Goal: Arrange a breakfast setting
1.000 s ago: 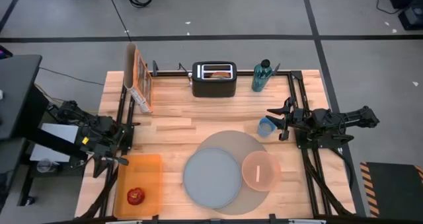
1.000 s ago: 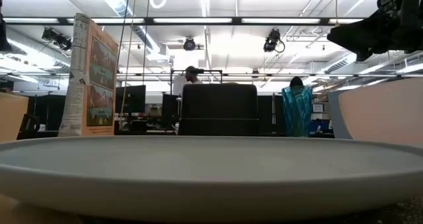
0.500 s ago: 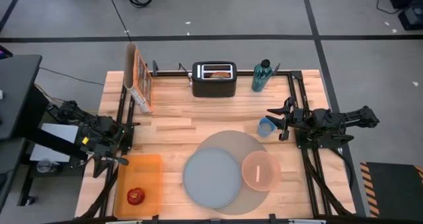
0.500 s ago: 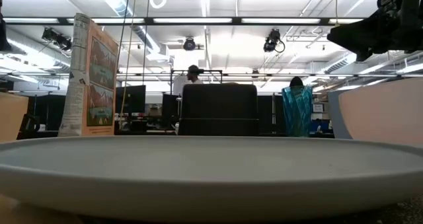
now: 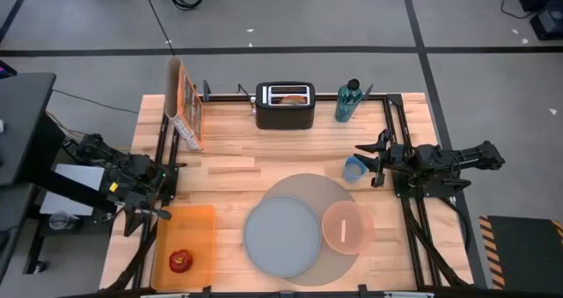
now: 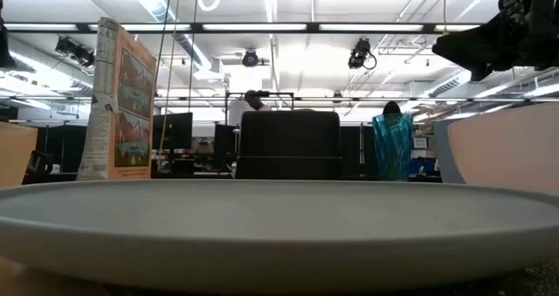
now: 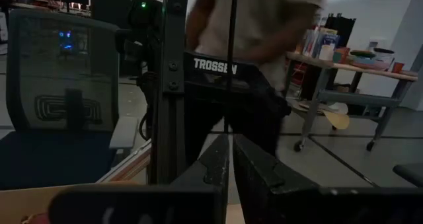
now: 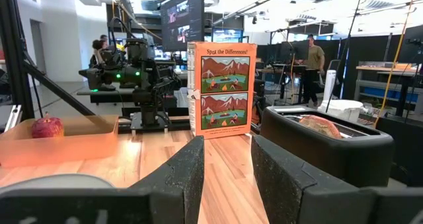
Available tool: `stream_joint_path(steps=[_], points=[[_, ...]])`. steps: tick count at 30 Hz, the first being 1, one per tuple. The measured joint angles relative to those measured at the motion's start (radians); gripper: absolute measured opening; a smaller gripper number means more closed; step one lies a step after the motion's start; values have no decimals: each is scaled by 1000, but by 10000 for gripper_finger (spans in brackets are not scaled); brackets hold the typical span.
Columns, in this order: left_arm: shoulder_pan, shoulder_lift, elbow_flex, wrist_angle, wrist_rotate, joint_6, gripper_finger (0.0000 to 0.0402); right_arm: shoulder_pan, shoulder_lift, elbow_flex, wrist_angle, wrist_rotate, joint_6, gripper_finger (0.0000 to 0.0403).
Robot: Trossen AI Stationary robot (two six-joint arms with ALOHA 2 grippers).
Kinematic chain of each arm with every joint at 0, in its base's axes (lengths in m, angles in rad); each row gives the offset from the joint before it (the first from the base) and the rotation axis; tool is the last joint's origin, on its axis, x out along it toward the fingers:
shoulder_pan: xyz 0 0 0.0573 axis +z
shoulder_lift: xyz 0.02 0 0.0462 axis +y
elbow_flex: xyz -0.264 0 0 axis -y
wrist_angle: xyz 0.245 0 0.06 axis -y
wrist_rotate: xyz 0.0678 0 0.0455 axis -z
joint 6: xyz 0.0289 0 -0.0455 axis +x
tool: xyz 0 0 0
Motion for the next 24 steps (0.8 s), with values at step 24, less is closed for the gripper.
stream_joint_path(steps=[24], points=[[1,0,0,53,-428,541,27,0,0,0,0,0,0,132]])
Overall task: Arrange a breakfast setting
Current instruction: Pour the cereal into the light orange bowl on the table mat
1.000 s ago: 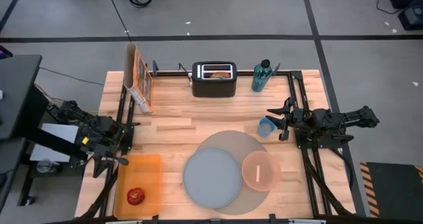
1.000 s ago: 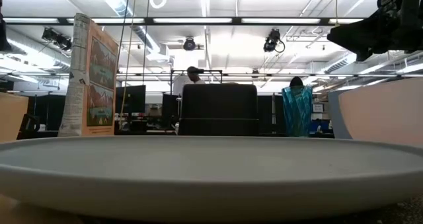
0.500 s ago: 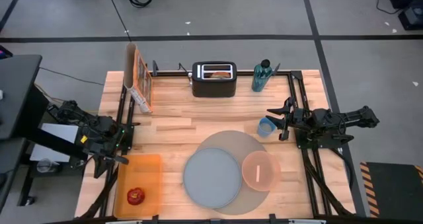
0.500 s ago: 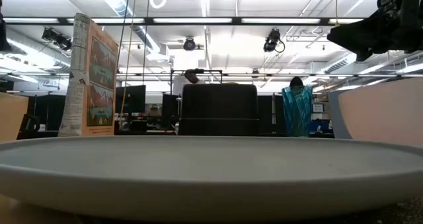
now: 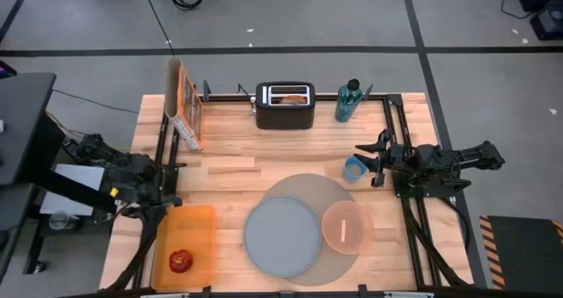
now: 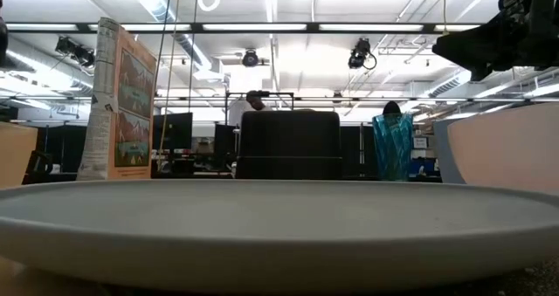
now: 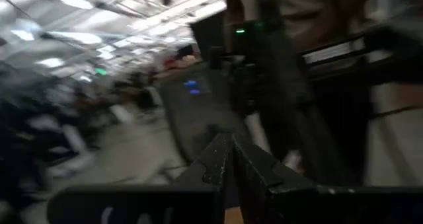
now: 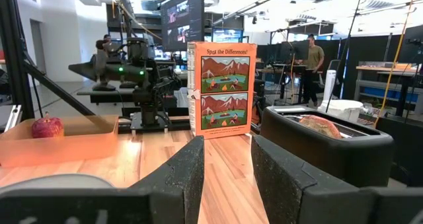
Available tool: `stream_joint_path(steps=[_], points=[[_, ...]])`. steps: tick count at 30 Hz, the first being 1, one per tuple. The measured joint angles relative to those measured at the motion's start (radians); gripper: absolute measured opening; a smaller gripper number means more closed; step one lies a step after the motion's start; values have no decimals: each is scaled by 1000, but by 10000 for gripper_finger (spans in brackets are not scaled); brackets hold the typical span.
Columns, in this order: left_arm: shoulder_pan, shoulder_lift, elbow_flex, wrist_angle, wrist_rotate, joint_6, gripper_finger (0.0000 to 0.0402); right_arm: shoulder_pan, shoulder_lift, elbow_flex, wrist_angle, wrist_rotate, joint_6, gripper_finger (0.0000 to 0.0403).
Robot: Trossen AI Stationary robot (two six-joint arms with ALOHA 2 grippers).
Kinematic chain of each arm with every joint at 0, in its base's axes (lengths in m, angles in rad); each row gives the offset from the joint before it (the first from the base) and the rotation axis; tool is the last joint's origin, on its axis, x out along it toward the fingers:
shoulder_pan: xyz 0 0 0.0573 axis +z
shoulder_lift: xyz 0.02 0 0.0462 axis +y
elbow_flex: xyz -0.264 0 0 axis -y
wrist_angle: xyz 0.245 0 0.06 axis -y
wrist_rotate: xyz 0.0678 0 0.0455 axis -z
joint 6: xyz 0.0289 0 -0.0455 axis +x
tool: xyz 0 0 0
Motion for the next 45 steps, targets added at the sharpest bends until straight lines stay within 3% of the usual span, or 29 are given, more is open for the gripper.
stream_joint_path(steps=[10,17,20,24,32,35,39,45], points=[[0,0,0,213,4,82,27,0,0,0,0,0,0,132],[1,0,0,210,-79,92,27,0,0,0,0,0,0,132],[1,0,0,140,-239,76,27,0,0,0,0,0,0,132],[1,0,0,61,-542,28,27,0,0,0,0,0,0,132],[1,0,1,75,-1386,-161,27,0,0,0,0,0,0,132],[1,0,1,75,-1612,-233,27,-1,0,0,1,0,-27,132],[1,0,1,77,-1770,-269,27,-2,0,0,7,1,-48,132],[1,0,1,91,-1769,-290,27,-4,1,0,189,42,7,132]])
